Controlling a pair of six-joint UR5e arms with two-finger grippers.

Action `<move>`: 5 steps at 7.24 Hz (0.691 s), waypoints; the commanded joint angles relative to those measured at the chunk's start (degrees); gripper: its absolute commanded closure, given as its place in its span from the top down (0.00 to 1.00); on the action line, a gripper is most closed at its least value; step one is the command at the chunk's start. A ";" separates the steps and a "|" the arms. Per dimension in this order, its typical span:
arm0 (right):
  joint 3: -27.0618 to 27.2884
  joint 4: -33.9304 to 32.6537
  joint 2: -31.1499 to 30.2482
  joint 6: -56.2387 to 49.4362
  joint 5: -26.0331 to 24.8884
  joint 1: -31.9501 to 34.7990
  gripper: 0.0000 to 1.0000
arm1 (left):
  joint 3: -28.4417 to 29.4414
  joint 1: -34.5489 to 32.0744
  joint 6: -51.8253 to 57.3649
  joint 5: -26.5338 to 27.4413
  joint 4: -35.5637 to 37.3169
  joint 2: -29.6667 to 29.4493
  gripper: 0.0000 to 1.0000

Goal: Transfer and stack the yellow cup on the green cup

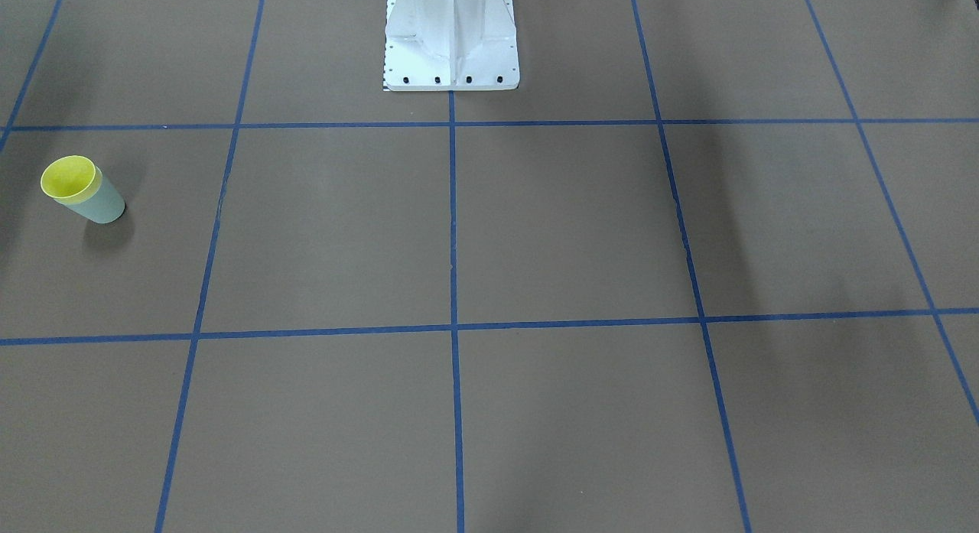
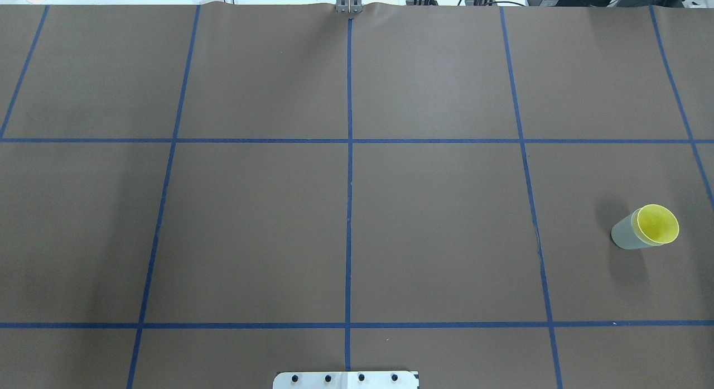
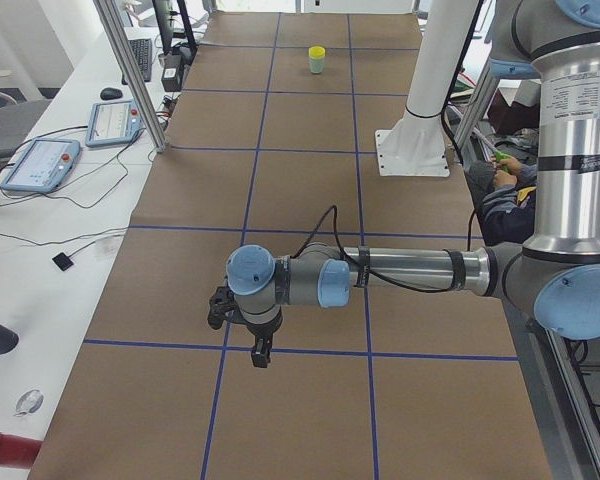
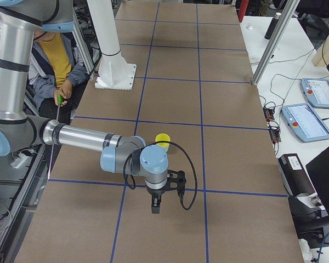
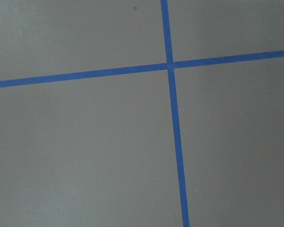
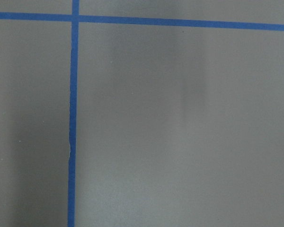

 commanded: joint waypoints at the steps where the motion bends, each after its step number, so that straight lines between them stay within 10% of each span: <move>1: -0.56 0.02 0.00 0.00 0.00 0.00 1.00 | -0.39 0.00 -0.11 0.02 0.00 0.20 1.00; 5: -1.45 0.02 0.09 0.00 0.00 0.00 1.00 | -0.39 -0.08 -0.11 0.11 0.00 0.46 1.00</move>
